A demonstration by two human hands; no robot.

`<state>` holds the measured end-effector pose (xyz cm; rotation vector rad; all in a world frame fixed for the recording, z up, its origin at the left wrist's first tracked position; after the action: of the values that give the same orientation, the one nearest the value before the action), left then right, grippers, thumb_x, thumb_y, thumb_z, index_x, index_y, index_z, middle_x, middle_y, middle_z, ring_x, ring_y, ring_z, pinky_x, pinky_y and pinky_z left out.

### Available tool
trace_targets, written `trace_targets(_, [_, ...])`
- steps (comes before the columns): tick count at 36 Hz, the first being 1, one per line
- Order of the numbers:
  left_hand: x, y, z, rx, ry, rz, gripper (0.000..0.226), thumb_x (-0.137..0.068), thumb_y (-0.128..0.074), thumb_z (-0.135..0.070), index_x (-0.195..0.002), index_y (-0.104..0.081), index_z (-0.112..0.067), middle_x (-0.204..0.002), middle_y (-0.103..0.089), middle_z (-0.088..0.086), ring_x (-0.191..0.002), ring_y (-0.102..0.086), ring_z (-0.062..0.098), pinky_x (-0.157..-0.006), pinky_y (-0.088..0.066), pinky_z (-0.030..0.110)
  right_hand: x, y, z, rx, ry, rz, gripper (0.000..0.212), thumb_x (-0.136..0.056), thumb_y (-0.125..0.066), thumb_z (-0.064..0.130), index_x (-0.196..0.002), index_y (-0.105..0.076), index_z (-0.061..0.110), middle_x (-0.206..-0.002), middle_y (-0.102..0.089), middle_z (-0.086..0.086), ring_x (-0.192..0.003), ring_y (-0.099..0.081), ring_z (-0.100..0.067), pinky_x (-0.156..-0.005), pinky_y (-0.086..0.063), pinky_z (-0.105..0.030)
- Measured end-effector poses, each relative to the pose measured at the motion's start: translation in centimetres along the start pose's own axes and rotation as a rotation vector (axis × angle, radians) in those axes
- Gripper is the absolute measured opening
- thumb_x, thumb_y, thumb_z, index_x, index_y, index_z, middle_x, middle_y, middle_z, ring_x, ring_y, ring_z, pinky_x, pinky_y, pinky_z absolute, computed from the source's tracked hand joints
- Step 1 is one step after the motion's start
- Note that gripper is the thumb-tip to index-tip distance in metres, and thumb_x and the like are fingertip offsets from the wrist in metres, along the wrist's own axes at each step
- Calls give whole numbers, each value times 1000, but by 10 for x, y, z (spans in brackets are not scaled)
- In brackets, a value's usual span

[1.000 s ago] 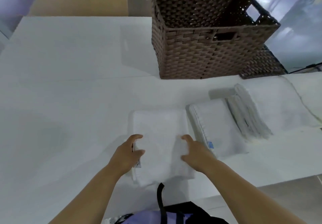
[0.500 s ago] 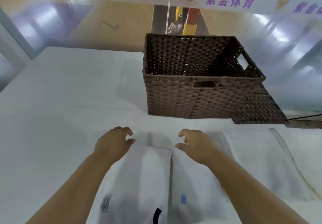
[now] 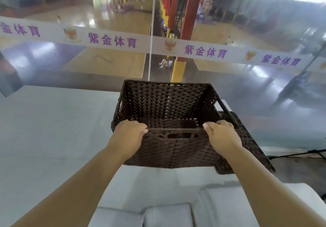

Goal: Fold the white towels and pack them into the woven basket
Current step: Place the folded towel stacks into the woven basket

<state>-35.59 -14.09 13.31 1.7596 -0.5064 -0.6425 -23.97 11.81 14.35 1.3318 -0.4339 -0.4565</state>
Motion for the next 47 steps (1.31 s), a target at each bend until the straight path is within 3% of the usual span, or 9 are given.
trace_targets(2, [0, -3, 3, -61, -13, -33, 30, -99, -29, -26, -100, -59, -24, -90, -60, -7, -86, -57, 14, -83, -42, 28, -4, -7, 0, 41, 36, -15, 42, -103, -22, 39, -130, -53, 31, -130, -50, -8, -126, -37, -29, -107, -31, -43])
trace_targets(7, [6, -10, 17, -33, 60, 8, 26, -98, -32, -25, -113, -53, -29, -101, -56, -10, -93, -51, 13, -84, -37, 30, 1, -14, 12, 48, 70, -85, 43, -103, -21, 34, -115, -59, 20, -110, -60, -6, -118, -47, -27, -118, -10, -45])
trace_targets(10, [18, -2, 30, -35, 82, -25, 31, -100, -26, -30, -106, -57, -28, -88, -52, -11, -84, -47, 12, -85, -36, 30, 10, -17, 29, 41, 49, -107, 52, -101, -12, 40, -117, -58, 21, -116, -59, -5, -127, -41, -26, -119, -7, -43])
trace_targets(14, [44, 11, 57, -23, 134, -26, 32, -100, -26, -30, -107, -57, -29, -92, -56, -11, -90, -51, 11, -91, -37, 29, 25, -26, 62, 26, 44, -86, 55, -101, -9, 44, -131, -49, 21, -138, -47, -9, -143, -19, -28, -119, -3, -44])
trace_targets(18, [82, 29, 93, -50, 222, -23, 31, -100, -27, -29, -108, -56, -30, -94, -56, -11, -93, -52, 11, -92, -38, 29, 40, -32, 108, -9, 31, -68, 60, -98, -14, 54, -134, -46, 18, -147, -35, -13, -145, -11, -30, -118, -4, -45])
trace_targets(22, [130, 50, 132, -39, 302, -78, 29, -98, -34, -26, -107, -61, -24, -93, -61, -6, -91, -55, 16, -90, -39, 32, 60, -40, 163, -89, 89, -91, 59, -97, -24, 56, -128, -49, 14, -141, -41, -15, -141, -20, -31, -118, -14, -46])
trace_targets(32, [273, 103, 226, 87, 551, -333, 23, -95, -52, -20, -99, -72, -11, -96, -63, 8, -93, -51, 29, -88, -41, 40, 121, -67, 301, -243, 452, -24, 31, -101, -37, 28, -115, -62, 15, -114, -57, -2, -115, -38, -20, -101, -36, -37])
trace_targets(37, [345, 127, 258, 77, 643, -429, 16, -91, -59, -17, -94, -74, -12, -92, -65, 7, -88, -53, 29, -83, -44, 40, 169, -82, 362, -197, 565, -65, 31, -101, -34, 24, -105, -64, 18, -104, -62, -1, -105, -44, -20, -102, -33, -41])
trace_targets(47, [453, 153, 294, 29, 727, -534, 9, -83, -69, -11, -90, -75, -8, -91, -67, 9, -89, -57, 33, -76, -48, 41, 257, -105, 425, -131, 664, -135, 33, -100, -34, 25, -113, -64, 23, -103, -64, 4, -104, -49, -18, -114, -20, -40])
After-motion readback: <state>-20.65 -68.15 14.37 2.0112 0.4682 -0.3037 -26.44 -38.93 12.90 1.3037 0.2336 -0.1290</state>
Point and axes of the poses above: each hand's wrist, its own x-axis away from the middle knuckle, its own y-axis out of the back of the hand, z = x × y, the point moved 5 cm from there along -x, towards the middle knuckle
